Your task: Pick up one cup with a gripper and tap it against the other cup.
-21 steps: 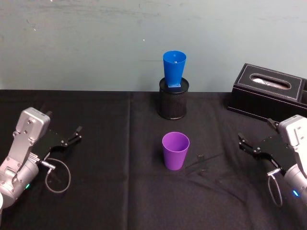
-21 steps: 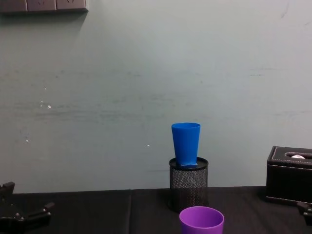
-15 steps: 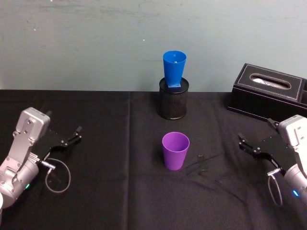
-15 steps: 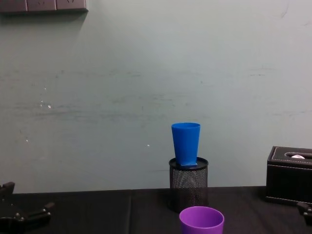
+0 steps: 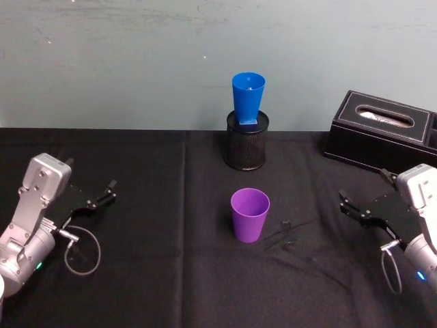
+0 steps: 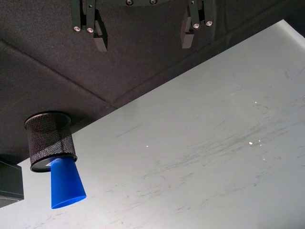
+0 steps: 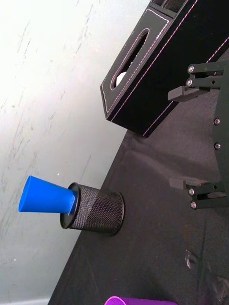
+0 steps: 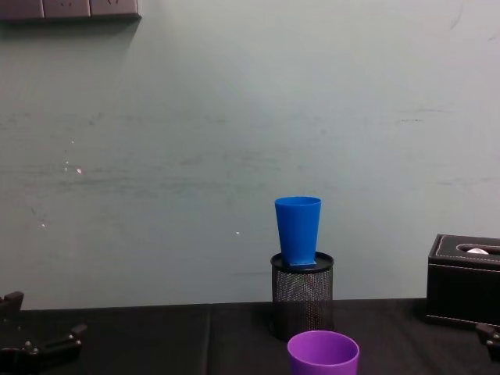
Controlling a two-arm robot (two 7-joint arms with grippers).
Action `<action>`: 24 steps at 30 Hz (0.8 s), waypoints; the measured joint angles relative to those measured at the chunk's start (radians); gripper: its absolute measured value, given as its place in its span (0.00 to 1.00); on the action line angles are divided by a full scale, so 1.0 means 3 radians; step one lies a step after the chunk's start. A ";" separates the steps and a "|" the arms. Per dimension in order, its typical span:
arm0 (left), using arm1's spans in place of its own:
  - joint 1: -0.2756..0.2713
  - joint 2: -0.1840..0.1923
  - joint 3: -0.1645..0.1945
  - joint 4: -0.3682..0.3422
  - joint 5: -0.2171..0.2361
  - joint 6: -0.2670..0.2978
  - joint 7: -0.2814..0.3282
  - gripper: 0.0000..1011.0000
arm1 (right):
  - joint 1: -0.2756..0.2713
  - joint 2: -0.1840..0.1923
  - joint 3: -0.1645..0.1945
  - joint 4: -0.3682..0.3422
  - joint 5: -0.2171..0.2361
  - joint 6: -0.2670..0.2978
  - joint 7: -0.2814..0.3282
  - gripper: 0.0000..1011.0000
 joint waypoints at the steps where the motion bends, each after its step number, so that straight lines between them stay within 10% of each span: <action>1: 0.0000 0.0000 0.0000 0.0000 0.0000 0.0000 0.0000 1.00 | 0.0000 0.0000 0.0000 0.0000 0.0000 0.0000 0.0000 0.99; 24: 0.0000 0.0000 0.0000 0.0000 0.0000 0.0000 0.0000 1.00 | 0.0000 0.0000 0.0000 0.0000 0.0000 0.0000 0.0000 0.99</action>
